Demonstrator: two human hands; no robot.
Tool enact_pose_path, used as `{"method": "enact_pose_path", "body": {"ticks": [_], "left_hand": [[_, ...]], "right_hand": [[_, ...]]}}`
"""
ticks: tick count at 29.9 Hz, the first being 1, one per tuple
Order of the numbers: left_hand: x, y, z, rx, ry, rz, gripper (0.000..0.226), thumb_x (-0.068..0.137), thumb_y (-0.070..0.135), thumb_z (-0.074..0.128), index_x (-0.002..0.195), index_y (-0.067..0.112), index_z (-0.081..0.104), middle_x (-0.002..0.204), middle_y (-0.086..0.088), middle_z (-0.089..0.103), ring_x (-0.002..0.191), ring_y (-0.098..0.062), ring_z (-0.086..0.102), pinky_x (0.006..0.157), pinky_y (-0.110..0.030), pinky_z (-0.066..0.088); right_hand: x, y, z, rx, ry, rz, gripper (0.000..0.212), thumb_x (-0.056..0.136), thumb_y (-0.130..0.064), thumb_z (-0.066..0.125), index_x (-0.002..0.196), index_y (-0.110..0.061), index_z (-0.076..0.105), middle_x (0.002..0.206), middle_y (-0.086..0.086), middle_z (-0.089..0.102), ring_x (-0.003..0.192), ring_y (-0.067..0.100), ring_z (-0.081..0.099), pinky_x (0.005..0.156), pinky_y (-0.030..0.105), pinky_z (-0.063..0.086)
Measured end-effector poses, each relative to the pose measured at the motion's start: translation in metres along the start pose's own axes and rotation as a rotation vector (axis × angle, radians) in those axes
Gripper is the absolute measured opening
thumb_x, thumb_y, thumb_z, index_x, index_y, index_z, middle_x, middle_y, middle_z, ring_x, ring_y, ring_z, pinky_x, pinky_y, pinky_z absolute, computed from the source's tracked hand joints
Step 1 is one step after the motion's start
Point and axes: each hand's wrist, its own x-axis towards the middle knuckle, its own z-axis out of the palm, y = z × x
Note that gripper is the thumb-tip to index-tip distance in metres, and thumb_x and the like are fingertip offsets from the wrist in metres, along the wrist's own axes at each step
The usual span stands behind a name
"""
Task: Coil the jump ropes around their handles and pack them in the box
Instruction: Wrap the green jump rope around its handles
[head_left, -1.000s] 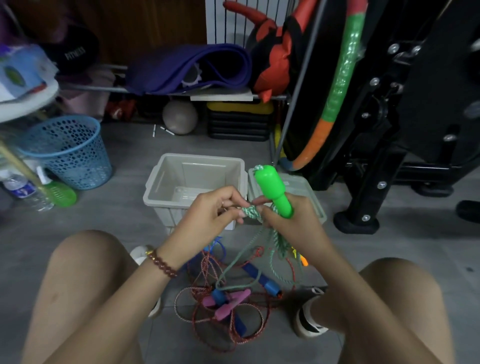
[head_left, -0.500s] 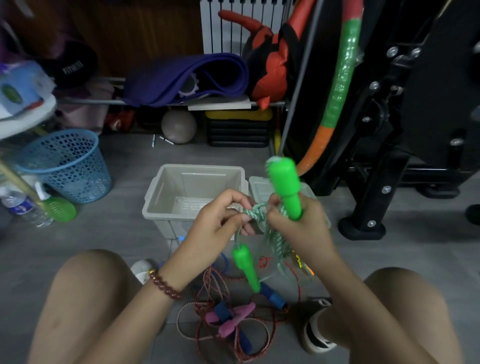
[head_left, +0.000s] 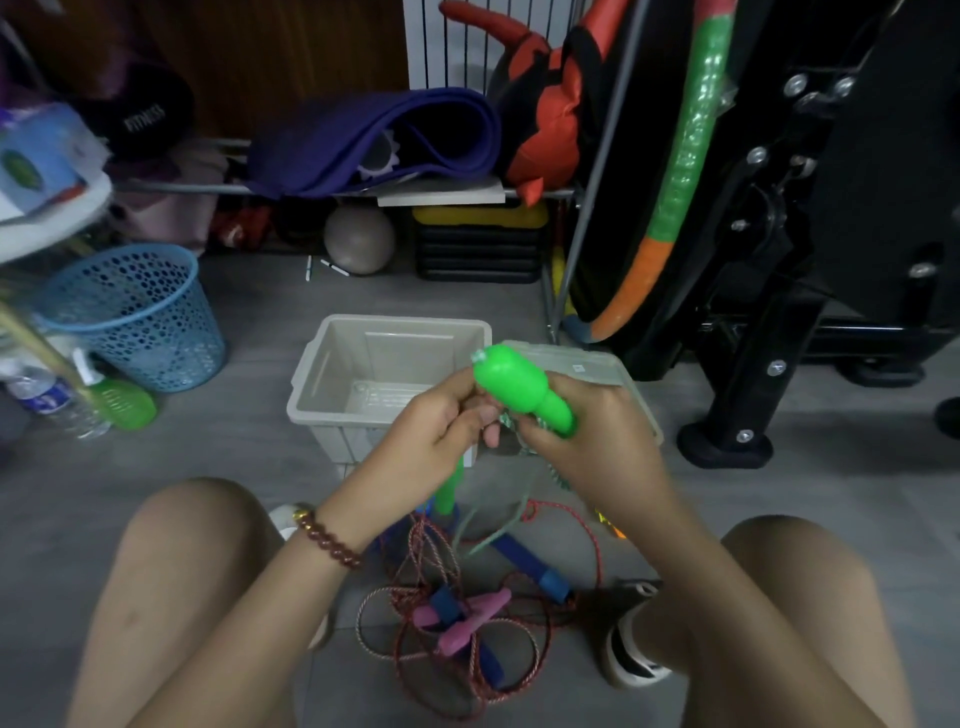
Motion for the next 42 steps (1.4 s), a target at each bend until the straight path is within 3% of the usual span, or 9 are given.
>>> {"method": "enact_pose_path", "body": {"ticks": [4, 9, 15, 20, 26, 31, 36, 40, 42], "left_hand": [[-0.002, 0.002, -0.003, -0.006, -0.016, -0.034, 0.013, 0.090, 0.022, 0.040, 0.086, 0.016, 0.050, 0.064, 0.013, 0.057, 0.055, 0.001, 0.046, 0.057, -0.015, 0.041], [-0.003, 0.006, -0.009, 0.249, 0.031, 0.171, 0.022, 0.091, 0.042, 0.043, 0.078, 0.024, 0.042, 0.069, 0.002, 0.042, 0.063, -0.010, 0.039, 0.059, -0.026, 0.035], [0.000, 0.008, -0.008, -0.022, 0.170, 0.061, 0.023, 0.076, 0.027, 0.066, 0.073, 0.022, 0.043, 0.070, 0.001, 0.044, 0.065, -0.011, 0.041, 0.059, -0.029, 0.036], [-0.003, 0.007, -0.003, -0.023, 0.092, 0.052, 0.011, 0.083, 0.008, 0.057, 0.083, 0.011, 0.046, 0.077, 0.008, 0.046, 0.067, -0.005, 0.042, 0.062, -0.023, 0.034], [-0.006, 0.005, 0.001, 0.014, -0.022, 0.044, 0.010, 0.087, 0.027, 0.049, 0.092, 0.019, 0.045, 0.076, 0.015, 0.040, 0.066, -0.007, 0.035, 0.059, -0.023, 0.033], [-0.008, 0.011, 0.008, -0.190, 0.025, -0.074, 0.007, 0.087, 0.018, 0.047, 0.093, 0.023, 0.046, 0.075, 0.003, 0.039, 0.060, -0.013, 0.037, 0.048, -0.023, 0.040], [-0.008, 0.012, 0.005, -0.126, 0.184, -0.117, 0.016, 0.084, 0.020, 0.039, 0.086, 0.031, 0.049, 0.067, 0.003, 0.036, 0.058, -0.018, 0.030, 0.048, -0.023, 0.032], [-0.012, 0.010, 0.004, 0.137, 0.199, -0.135, 0.015, 0.092, 0.019, 0.038, 0.090, 0.029, 0.050, 0.067, -0.002, 0.038, 0.057, -0.009, 0.035, 0.057, -0.030, 0.039], [-0.012, 0.009, 0.005, 0.149, 0.179, -0.110, 0.015, 0.087, 0.023, 0.036, 0.094, 0.027, 0.049, 0.077, 0.004, 0.047, 0.063, -0.003, 0.041, 0.065, -0.030, 0.043]], "right_hand": [[0.000, 0.001, -0.001, -0.027, 0.004, -0.025, 0.017, 0.073, -0.039, 0.054, 0.070, -0.023, 0.060, 0.055, -0.004, 0.054, 0.054, 0.018, 0.053, 0.049, 0.032, 0.040], [0.000, -0.009, -0.004, 0.526, 0.024, 0.098, 0.023, 0.083, -0.012, 0.065, 0.062, -0.017, 0.055, 0.051, 0.000, 0.053, 0.050, 0.008, 0.049, 0.052, 0.021, 0.041], [0.000, -0.013, -0.009, 0.830, -0.021, 0.164, 0.007, 0.082, -0.017, 0.057, 0.075, -0.015, 0.057, 0.051, -0.004, 0.056, 0.055, 0.008, 0.055, 0.062, 0.013, 0.043], [-0.001, -0.016, -0.009, 0.882, 0.002, 0.201, 0.013, 0.091, -0.006, 0.055, 0.080, -0.011, 0.056, 0.051, -0.004, 0.055, 0.054, 0.006, 0.055, 0.062, 0.011, 0.044], [-0.001, -0.016, -0.012, 0.889, 0.014, 0.241, 0.012, 0.093, -0.006, 0.051, 0.084, -0.011, 0.056, 0.050, -0.005, 0.056, 0.056, 0.006, 0.055, 0.064, 0.011, 0.044], [-0.004, -0.015, -0.012, 0.952, 0.053, 0.270, 0.009, 0.091, -0.014, 0.055, 0.082, -0.017, 0.057, 0.053, -0.006, 0.057, 0.059, 0.006, 0.055, 0.064, 0.012, 0.044], [0.000, -0.012, -0.007, 0.800, 0.134, 0.393, 0.016, 0.089, -0.007, 0.059, 0.077, -0.018, 0.061, 0.050, -0.005, 0.056, 0.053, 0.002, 0.053, 0.055, 0.011, 0.042], [0.002, 0.002, -0.006, 0.397, 0.057, 0.229, 0.021, 0.077, -0.032, 0.068, 0.092, -0.017, 0.067, 0.063, 0.017, 0.059, 0.059, 0.030, 0.057, 0.053, 0.036, 0.043], [-0.001, 0.004, -0.003, 0.250, -0.031, 0.108, 0.017, 0.077, -0.036, 0.071, 0.086, -0.022, 0.067, 0.060, 0.009, 0.059, 0.058, 0.028, 0.056, 0.054, 0.038, 0.043]]}}
